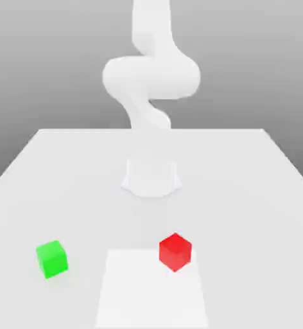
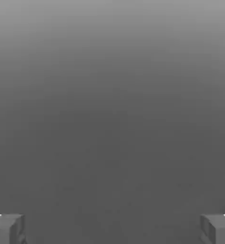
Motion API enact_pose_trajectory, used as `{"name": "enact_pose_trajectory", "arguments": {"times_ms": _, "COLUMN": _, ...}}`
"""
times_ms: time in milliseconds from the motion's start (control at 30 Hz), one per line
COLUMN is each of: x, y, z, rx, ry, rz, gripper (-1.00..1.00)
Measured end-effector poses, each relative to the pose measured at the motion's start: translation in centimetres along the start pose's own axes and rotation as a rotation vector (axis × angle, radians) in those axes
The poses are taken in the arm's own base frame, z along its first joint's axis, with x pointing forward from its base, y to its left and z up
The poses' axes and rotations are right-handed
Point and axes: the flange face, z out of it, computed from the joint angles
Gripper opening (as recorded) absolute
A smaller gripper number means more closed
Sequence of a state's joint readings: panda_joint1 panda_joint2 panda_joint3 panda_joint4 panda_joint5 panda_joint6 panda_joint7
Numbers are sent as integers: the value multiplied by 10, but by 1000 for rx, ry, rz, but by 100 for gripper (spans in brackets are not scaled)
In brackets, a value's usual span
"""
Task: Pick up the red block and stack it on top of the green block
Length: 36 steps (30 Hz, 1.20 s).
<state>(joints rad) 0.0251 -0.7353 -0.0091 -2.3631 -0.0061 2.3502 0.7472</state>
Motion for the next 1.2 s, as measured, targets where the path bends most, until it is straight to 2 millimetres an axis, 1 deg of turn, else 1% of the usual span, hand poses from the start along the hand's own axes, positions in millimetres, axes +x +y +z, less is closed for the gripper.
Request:
{"name": "enact_pose_trajectory", "arguments": {"times_ms": 67, "x": -16, "y": 8, "z": 51, "rx": -41, "ry": -64, "rz": -65, "gripper": 0}}
{"name": "enact_pose_trajectory", "arguments": {"times_ms": 133, "x": -36, "y": 18, "z": 98, "rx": -79, "ry": -128, "rz": -130, "gripper": 0}}
{"name": "enact_pose_trajectory", "arguments": {"times_ms": 200, "x": -59, "y": 32, "z": 141, "rx": -114, "ry": -194, "rz": -196, "gripper": 0}}
{"name": "enact_pose_trajectory", "arguments": {"times_ms": 300, "x": -101, "y": 58, "z": 199, "rx": -164, "ry": -296, "rz": -296, "gripper": 0}}
{"name": "enact_pose_trajectory", "arguments": {"times_ms": 367, "x": -133, "y": 80, "z": 232, "rx": -195, "ry": -370, "rz": -366, "gripper": 0}}
{"name": "enact_pose_trajectory", "arguments": {"times_ms": 433, "x": -169, "y": 105, "z": 262, "rx": -225, "ry": -448, "rz": -439, "gripper": 0}}
{"name": "enact_pose_trajectory", "arguments": {"times_ms": 567, "x": -249, "y": 168, "z": 309, "rx": -279, "ry": -620, "rz": -593, "gripper": 0}}
{"name": "enact_pose_trajectory", "arguments": {"times_ms": 600, "x": -264, "y": 180, "z": 320, "rx": -287, "ry": -647, "rz": -617, "gripper": 0}}
{"name": "enact_pose_trajectory", "arguments": {"times_ms": 667, "x": -281, "y": 193, "z": 335, "rx": -290, "ry": -669, "rz": -641, "gripper": 0}}
{"name": "enact_pose_trajectory", "arguments": {"times_ms": 800, "x": -299, "y": 213, "z": 360, "rx": -295, "ry": -674, "rz": -641, "gripper": 0}}
{"name": "enact_pose_trajectory", "arguments": {"times_ms": 833, "x": -302, "y": 215, "z": 364, "rx": -295, "ry": -674, "rz": -641, "gripper": -100}}
{"name": "enact_pose_trajectory", "arguments": {"times_ms": 1033, "x": -304, "y": 217, "z": 365, "rx": -295, "ry": -675, "rz": -640, "gripper": -100}}
{"name": "enact_pose_trajectory", "arguments": {"times_ms": 1100, "x": -299, "y": 212, "z": 359, "rx": -295, "ry": -675, "rz": -640, "gripper": -100}}
{"name": "enact_pose_trajectory", "arguments": {"times_ms": 1200, "x": -287, "y": 201, "z": 343, "rx": -294, "ry": -675, "rz": -641, "gripper": -100}}
